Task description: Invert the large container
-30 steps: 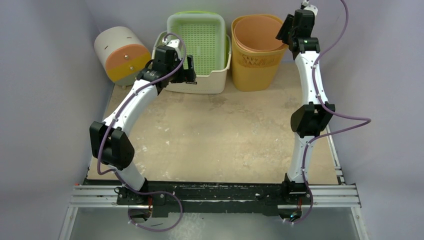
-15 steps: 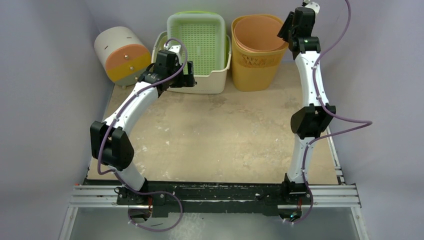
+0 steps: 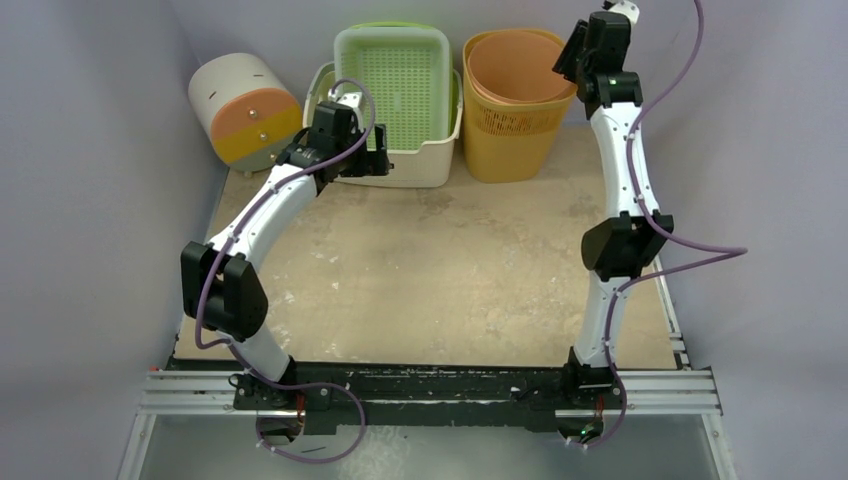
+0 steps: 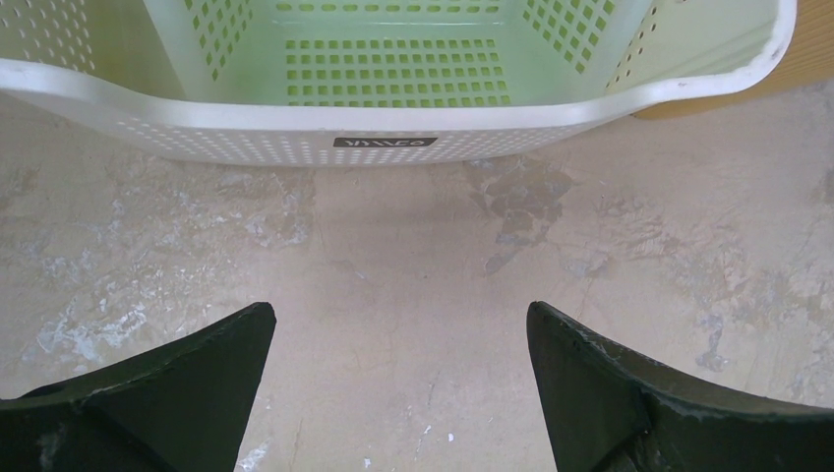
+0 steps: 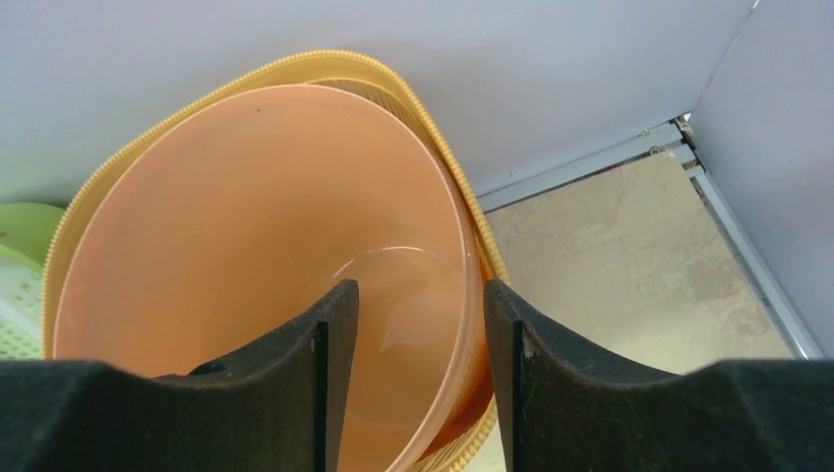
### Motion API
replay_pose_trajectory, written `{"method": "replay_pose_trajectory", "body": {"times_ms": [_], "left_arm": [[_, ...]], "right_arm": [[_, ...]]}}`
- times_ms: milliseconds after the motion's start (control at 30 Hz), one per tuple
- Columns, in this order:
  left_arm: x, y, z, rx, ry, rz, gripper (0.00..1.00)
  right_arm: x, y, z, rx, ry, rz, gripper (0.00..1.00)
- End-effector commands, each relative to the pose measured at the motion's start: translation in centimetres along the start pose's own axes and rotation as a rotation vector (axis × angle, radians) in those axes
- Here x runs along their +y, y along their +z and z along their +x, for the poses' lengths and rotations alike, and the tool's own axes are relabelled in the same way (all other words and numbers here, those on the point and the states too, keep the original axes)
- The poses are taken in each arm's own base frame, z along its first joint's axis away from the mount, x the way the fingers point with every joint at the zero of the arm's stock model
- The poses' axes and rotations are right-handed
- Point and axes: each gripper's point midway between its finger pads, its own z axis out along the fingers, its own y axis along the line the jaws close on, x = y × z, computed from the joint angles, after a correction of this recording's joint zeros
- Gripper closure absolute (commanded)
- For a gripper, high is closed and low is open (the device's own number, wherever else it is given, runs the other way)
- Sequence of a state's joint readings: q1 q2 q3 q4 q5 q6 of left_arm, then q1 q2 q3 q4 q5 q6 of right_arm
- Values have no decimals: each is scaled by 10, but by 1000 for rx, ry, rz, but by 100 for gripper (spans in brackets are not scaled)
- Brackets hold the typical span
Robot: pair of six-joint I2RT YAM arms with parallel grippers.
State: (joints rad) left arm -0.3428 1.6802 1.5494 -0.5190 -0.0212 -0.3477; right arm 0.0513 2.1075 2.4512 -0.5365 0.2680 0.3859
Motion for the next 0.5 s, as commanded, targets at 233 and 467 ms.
{"method": "replay_pose_trajectory", "body": {"times_ms": [233,467], "left_arm": [[-2,-9,-13,-43,15,4,4],[-3,-5,-13,-39,16,9,4]], "right_arm": [[7,11,11,29,2,-31,47],[-3,15,19,46,-11,20,48]]}}
